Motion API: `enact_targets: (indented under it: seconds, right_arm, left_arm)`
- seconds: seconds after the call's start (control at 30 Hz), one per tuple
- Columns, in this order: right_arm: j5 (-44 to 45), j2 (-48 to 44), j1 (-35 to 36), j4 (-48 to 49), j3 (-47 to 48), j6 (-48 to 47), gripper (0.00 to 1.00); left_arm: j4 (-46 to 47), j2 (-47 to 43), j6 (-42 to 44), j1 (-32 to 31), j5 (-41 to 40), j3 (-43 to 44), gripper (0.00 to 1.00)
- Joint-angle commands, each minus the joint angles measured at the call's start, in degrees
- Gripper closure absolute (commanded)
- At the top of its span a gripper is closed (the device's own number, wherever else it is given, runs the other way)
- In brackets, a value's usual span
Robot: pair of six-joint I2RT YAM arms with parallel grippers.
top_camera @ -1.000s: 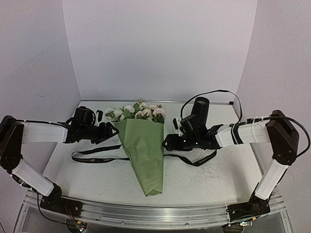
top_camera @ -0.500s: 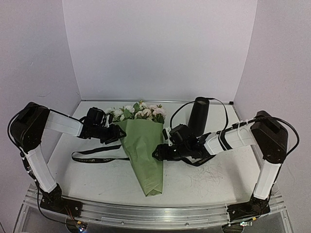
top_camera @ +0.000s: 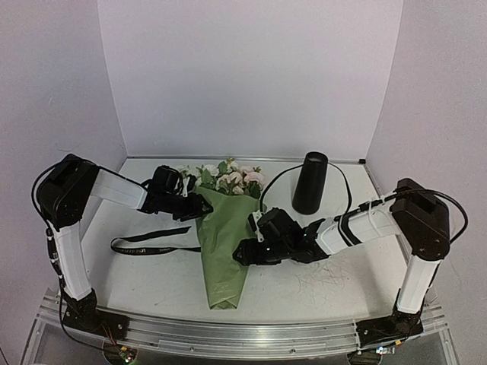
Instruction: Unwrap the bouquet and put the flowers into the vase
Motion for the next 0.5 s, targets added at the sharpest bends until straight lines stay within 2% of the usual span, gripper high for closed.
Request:
enact_targets:
  seconds: [0.0, 0.13, 0.23, 0.37, 0.47]
  right_arm:
    - [4.8, -4.5, 0.1, -2.2, -1.9, 1.1, 0.35]
    - [8.4, -5.7, 0.0, -5.4, -1.7, 1.8, 0.34]
    - [9.5, -7.9, -0.3, -6.4, -2.1, 1.8, 0.25]
    - [7.0, -9.5, -0.6, -6.2, -0.5, -0.1, 0.22]
    - [2.0, -9.1, -0.5, -4.3, 2.0, -3.0, 0.23]
  left_arm:
    - [4.9, 2.2, 1.7, -2.1, 2.0, 4.3, 0.45]
    - [5.5, 4.1, 1.4, -2.9, 2.9, 6.4, 0.44]
    - [5.4, 2.6, 1.5, -3.0, 1.7, 5.8, 0.44]
    - [5.4, -2.7, 2.5, -2.8, -3.5, 1.9, 0.36]
    - [5.1, -7.7, 2.4, -2.4, -6.2, -2.2, 0.24]
